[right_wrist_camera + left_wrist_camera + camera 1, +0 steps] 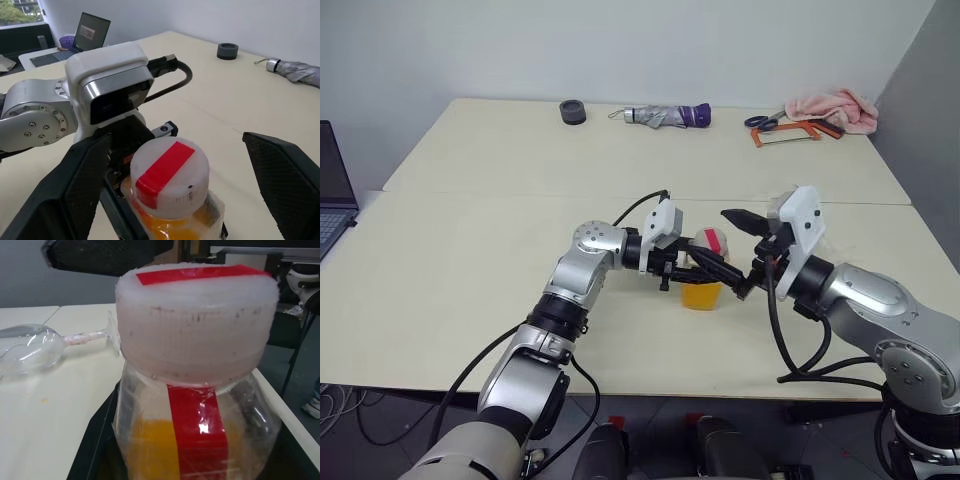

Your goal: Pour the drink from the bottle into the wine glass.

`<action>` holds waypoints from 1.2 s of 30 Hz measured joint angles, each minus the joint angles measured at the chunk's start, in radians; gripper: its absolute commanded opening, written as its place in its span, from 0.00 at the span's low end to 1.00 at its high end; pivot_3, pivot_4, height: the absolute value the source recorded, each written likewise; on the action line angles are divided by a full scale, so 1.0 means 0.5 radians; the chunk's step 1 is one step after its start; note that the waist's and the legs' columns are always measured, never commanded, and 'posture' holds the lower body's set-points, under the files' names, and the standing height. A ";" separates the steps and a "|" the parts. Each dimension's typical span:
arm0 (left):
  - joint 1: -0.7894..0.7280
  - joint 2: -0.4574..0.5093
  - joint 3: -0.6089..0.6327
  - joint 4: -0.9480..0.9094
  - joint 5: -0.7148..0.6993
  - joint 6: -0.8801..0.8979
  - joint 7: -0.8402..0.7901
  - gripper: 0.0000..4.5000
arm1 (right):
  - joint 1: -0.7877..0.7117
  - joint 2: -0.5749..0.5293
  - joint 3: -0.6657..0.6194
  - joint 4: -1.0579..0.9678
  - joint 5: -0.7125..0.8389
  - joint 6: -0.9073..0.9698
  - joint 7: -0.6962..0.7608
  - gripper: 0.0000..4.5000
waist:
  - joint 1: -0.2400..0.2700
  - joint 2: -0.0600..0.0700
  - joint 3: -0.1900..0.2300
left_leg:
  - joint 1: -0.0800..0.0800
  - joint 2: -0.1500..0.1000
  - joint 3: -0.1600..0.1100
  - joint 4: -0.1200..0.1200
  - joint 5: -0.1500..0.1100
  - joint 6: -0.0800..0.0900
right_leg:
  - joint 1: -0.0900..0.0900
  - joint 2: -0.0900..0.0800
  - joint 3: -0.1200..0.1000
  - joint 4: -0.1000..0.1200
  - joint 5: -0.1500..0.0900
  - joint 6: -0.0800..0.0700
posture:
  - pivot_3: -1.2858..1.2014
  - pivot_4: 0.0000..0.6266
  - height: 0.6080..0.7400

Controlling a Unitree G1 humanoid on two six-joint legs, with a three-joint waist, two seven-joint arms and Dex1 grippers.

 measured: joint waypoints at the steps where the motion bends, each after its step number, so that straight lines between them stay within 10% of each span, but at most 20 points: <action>1: -0.004 0.000 0.001 0.002 0.001 -0.002 0.000 0.41 | 0.000 0.001 0.003 0.000 -0.007 0.000 -0.001 1.00 | 0.000 0.000 0.000 | 0.000 0.000 0.000 0.001 0.000 0.000 | 0.000 0.000 0.000 0.000 0.000 0.000 | 0.52 0.24 1.00; 10: -0.022 0.000 0.004 0.005 0.010 -0.006 0.013 0.41 | 0.007 0.016 0.057 0.001 -0.087 -0.007 0.002 0.42 | -0.001 0.000 0.000 | 0.000 0.000 0.000 0.004 0.000 0.000 | 0.000 0.000 0.000 0.003 0.000 0.000 | 0.52 0.24 1.00; 19: -0.022 0.003 0.004 0.005 0.012 -0.007 0.028 0.41 | 0.004 -0.001 0.068 0.067 -0.157 -0.091 0.156 0.42 | -0.001 0.000 0.000 | 0.000 -0.001 0.000 0.006 0.000 0.000 | 0.000 0.000 0.000 0.006 0.000 0.000 | 0.52 0.24 1.00; 27: -0.036 0.050 -0.030 -0.045 0.009 -0.003 -0.165 0.41 | -0.412 -0.397 0.219 0.689 -0.179 -0.389 1.305 0.42 | -0.002 0.005 0.004 | 0.002 0.000 0.000 0.008 0.000 0.001 | 0.000 0.002 -0.001 0.009 0.000 0.000 | 0.52 0.24 1.00; 33: -0.033 0.065 -0.043 -0.065 0.018 0.006 -0.167 0.41 | -0.419 -0.343 0.215 0.812 -0.230 -0.483 1.461 0.42 | 0.001 0.005 0.004 | 0.000 0.000 -0.001 0.009 -0.001 0.001 | 0.000 0.000 -0.001 0.009 0.000 0.000 | 0.52 0.24 1.00; 36: -0.032 0.038 -0.043 -0.074 0.023 0.037 -0.092 0.41 | -0.232 -0.269 0.079 0.687 -0.188 -0.440 1.271 0.65 | 0.006 0.005 0.004 | -0.001 0.000 -0.001 0.009 -0.001 0.001 | -0.001 -0.001 -0.001 0.010 0.000 0.000 | 0.52 0.24 1.00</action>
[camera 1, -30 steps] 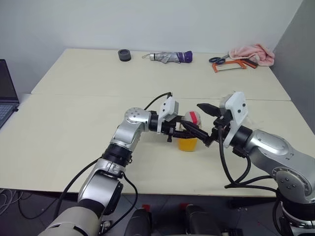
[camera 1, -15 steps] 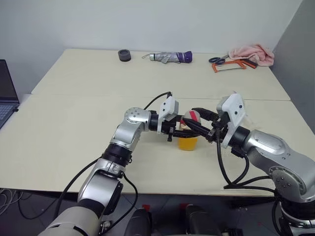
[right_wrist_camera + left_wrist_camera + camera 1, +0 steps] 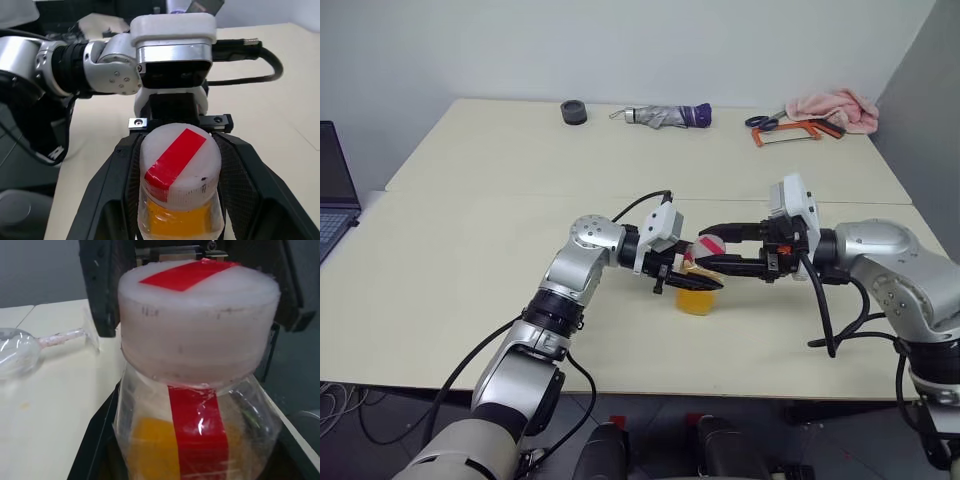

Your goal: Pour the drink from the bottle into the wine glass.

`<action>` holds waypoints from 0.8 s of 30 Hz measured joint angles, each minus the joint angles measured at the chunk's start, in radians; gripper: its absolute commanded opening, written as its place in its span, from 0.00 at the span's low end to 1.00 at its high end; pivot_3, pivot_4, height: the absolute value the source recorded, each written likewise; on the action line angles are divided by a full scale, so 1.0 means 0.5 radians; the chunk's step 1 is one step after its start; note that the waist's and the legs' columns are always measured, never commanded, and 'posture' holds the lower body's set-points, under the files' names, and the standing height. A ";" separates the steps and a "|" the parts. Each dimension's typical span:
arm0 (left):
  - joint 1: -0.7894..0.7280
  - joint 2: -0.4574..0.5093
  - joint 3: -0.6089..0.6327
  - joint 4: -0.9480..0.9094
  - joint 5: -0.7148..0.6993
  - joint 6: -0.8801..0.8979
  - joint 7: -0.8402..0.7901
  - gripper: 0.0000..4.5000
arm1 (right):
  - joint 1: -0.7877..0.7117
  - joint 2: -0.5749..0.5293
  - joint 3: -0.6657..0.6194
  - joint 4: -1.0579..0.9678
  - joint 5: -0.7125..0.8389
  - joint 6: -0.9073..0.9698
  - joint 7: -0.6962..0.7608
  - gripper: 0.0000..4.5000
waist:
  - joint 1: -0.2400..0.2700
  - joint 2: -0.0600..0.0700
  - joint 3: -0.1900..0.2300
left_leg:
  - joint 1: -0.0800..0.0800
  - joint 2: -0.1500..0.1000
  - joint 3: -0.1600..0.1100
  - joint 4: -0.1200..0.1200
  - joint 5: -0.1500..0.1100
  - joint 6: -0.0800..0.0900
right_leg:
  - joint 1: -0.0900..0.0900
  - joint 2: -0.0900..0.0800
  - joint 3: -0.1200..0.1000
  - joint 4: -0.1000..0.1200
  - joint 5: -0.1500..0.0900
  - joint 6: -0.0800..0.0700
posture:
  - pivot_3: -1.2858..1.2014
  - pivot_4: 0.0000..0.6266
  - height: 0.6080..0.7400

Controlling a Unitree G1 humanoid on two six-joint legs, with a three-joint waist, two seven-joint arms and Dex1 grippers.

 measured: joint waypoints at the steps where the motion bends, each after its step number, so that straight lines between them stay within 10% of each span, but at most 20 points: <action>1: 0.000 -0.002 0.001 -0.011 -0.001 -0.001 0.023 0.41 | 0.113 0.012 -0.077 -0.088 0.046 0.049 -0.090 0.72 | 0.008 0.000 0.000 | -0.002 0.001 -0.003 0.000 0.000 0.000 | 0.000 -0.001 -0.002 0.000 0.000 0.000 | 0.52 0.24 1.00; 5: 0.000 0.016 0.012 -0.012 0.011 -0.001 0.082 0.41 | 0.380 0.130 -0.303 -0.481 0.207 0.207 -0.491 1.00 | 0.000 0.000 0.000 | 0.000 0.000 0.000 0.000 0.000 0.000 | -0.001 -0.003 0.001 0.002 0.000 0.000 | 0.52 0.24 1.00; 15: -0.064 -0.105 0.011 0.177 0.090 -0.110 0.206 0.41 | 0.550 0.769 0.136 -0.965 -0.464 0.368 -1.821 1.00 | -0.012 0.000 0.000 | 0.004 0.001 0.001 0.003 0.001 -0.002 | -0.002 0.005 0.004 0.010 -0.002 0.004 | 0.52 0.24 1.00; 24: -0.125 -0.139 0.011 0.271 0.106 -0.167 0.219 0.41 | 0.534 0.958 0.289 -1.006 -0.724 0.459 -2.065 1.00 | -0.008 0.000 0.000 | 0.001 0.001 0.001 0.001 0.001 -0.001 | -0.002 0.005 0.004 0.005 -0.001 0.001 | 0.52 0.24 1.00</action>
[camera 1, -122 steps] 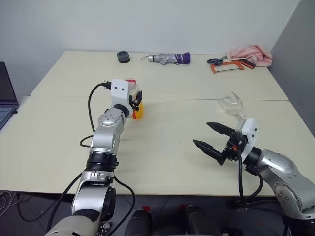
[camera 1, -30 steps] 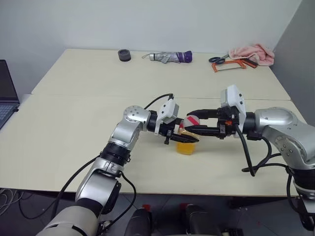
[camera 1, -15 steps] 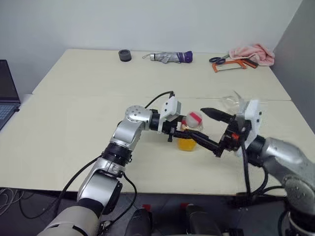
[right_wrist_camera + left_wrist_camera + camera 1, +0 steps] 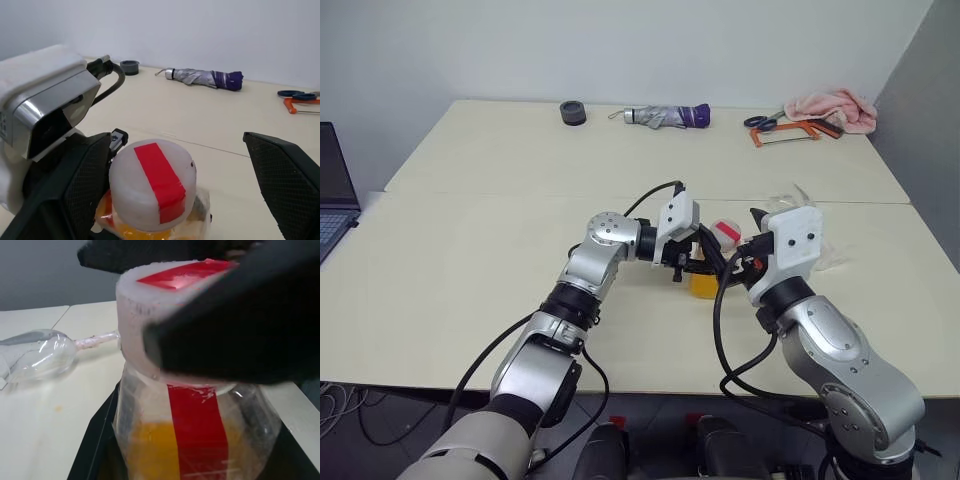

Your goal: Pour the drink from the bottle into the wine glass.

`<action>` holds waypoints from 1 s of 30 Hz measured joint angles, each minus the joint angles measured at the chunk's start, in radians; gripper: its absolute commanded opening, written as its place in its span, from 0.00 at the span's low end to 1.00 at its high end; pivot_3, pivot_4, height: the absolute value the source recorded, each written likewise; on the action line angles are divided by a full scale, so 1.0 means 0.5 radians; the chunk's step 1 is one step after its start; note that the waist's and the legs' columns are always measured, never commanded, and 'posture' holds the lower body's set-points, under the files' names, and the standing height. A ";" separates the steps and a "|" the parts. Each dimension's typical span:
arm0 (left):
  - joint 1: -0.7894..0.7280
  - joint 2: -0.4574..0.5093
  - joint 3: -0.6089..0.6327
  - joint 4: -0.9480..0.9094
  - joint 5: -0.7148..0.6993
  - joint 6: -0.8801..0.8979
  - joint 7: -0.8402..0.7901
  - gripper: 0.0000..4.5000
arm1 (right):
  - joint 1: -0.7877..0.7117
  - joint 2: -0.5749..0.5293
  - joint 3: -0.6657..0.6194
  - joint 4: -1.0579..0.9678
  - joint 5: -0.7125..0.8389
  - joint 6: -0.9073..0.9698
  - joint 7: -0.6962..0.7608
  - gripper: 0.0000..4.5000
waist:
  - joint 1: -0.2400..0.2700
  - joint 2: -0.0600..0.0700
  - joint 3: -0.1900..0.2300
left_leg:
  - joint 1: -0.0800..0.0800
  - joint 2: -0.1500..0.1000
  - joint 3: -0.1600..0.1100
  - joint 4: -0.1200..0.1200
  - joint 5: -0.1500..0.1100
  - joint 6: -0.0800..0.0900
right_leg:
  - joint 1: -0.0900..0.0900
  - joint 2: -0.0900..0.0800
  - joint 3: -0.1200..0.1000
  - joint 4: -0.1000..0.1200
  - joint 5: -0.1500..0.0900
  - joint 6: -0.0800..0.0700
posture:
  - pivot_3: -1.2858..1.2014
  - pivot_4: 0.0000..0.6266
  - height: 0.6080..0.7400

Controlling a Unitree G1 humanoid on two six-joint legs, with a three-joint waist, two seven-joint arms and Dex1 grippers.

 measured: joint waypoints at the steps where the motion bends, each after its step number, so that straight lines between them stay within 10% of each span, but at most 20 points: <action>1: 0.000 -0.001 0.000 0.008 0.002 -0.003 0.000 0.41 | 0.010 0.011 0.009 -0.002 -0.005 0.010 0.001 1.00 | 0.000 0.000 0.000 | 0.000 0.000 0.000 0.000 0.000 0.000 | 0.000 0.000 0.000 0.000 0.000 0.000 | 0.52 0.24 1.00; 11: 0.000 -0.012 0.004 0.023 0.020 -0.018 0.021 0.40 | 0.035 0.041 0.010 0.007 -0.026 -0.019 0.128 0.42 | -0.001 0.000 0.000 | 0.000 0.000 0.000 0.000 0.000 0.000 | 0.000 0.000 0.000 0.000 0.000 0.000 | 0.52 0.24 1.00; 25: -0.004 0.121 0.005 0.013 -0.018 -0.011 -0.266 0.40 | -0.577 -0.786 -0.292 1.042 0.621 -0.359 1.918 0.42 | -0.011 0.002 0.002 | 0.001 0.001 -0.001 -0.001 -0.001 0.001 | 0.001 0.003 -0.003 -0.002 0.000 -0.002 | 0.52 0.24 1.00; 30: -0.009 0.119 0.008 0.011 -0.014 -0.009 -0.217 0.40 | -0.605 -0.749 -0.336 1.177 0.661 -0.365 1.929 0.86 | 0.002 0.002 0.002 | -0.002 0.000 0.000 -0.001 -0.004 0.007 | 0.000 -0.002 -0.003 -0.003 0.000 -0.003 | 0.52 0.24 1.00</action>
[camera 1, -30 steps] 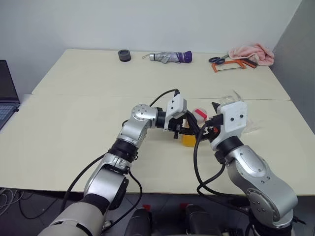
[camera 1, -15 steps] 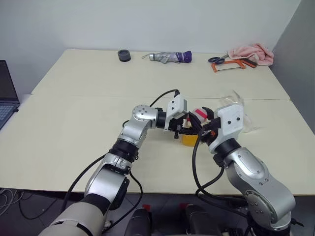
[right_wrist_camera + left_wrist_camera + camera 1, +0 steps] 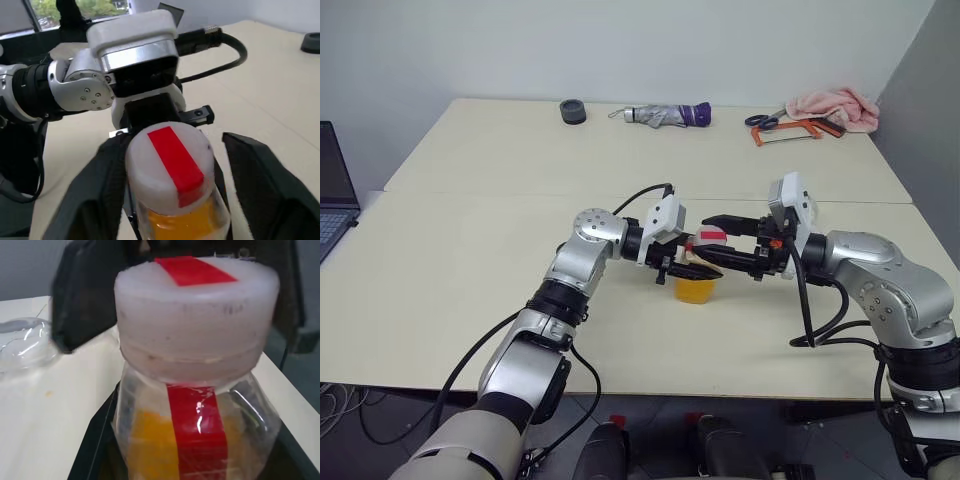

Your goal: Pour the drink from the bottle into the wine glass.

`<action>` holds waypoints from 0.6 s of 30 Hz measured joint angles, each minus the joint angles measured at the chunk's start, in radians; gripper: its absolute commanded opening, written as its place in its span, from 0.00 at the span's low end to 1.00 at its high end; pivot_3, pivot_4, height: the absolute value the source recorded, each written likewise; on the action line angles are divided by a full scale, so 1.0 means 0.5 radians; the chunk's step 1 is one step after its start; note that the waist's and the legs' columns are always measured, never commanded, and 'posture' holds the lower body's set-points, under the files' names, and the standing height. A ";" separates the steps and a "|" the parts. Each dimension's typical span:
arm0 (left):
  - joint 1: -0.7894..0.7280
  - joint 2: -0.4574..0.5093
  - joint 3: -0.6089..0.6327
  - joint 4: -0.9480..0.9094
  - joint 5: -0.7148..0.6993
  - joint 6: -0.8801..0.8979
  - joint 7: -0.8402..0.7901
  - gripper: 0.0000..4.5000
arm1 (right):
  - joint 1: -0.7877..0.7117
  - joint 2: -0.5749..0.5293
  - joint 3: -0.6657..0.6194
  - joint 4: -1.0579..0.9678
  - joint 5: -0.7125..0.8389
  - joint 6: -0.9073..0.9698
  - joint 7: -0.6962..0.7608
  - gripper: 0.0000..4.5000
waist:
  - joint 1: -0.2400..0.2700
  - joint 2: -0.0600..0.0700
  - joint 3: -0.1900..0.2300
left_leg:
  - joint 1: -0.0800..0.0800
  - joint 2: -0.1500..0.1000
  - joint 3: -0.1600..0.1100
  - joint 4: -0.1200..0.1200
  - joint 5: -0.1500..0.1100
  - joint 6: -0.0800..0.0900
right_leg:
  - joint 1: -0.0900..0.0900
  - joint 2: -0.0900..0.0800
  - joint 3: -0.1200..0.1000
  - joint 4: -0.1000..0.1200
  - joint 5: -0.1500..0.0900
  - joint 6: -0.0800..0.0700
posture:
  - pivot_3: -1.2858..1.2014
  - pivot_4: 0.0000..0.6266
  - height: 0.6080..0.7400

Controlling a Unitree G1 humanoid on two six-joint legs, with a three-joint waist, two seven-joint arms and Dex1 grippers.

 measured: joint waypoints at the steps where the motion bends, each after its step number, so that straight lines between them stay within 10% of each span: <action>1: 0.000 -0.003 0.000 0.000 0.002 0.000 0.021 0.40 | 0.027 0.020 -0.057 -0.037 0.016 0.006 -0.066 0.93 | 0.001 0.000 0.000 | 0.000 -0.001 0.000 0.000 0.000 0.000 | 0.000 -0.002 0.000 0.000 0.000 0.000 | 0.52 0.24 1.00; 9: -0.011 -0.043 0.011 0.044 0.052 -0.022 0.188 0.40 | 0.420 0.206 -0.350 -0.665 0.057 0.103 -0.752 1.00 | 0.004 0.000 0.000 | 0.000 -0.004 0.000 0.000 0.000 0.000 | 0.000 -0.005 0.000 0.002 0.000 0.001 | 0.52 0.24 1.00; 18: -0.150 -0.158 0.023 0.261 0.121 -0.114 0.319 0.40 | 0.515 0.574 0.188 -1.090 -0.531 0.274 -1.645 1.00 | -0.008 0.000 0.000 | 0.003 -0.002 0.001 0.002 0.000 -0.001 | 0.000 0.000 0.003 0.005 -0.001 0.002 | 0.52 0.24 1.00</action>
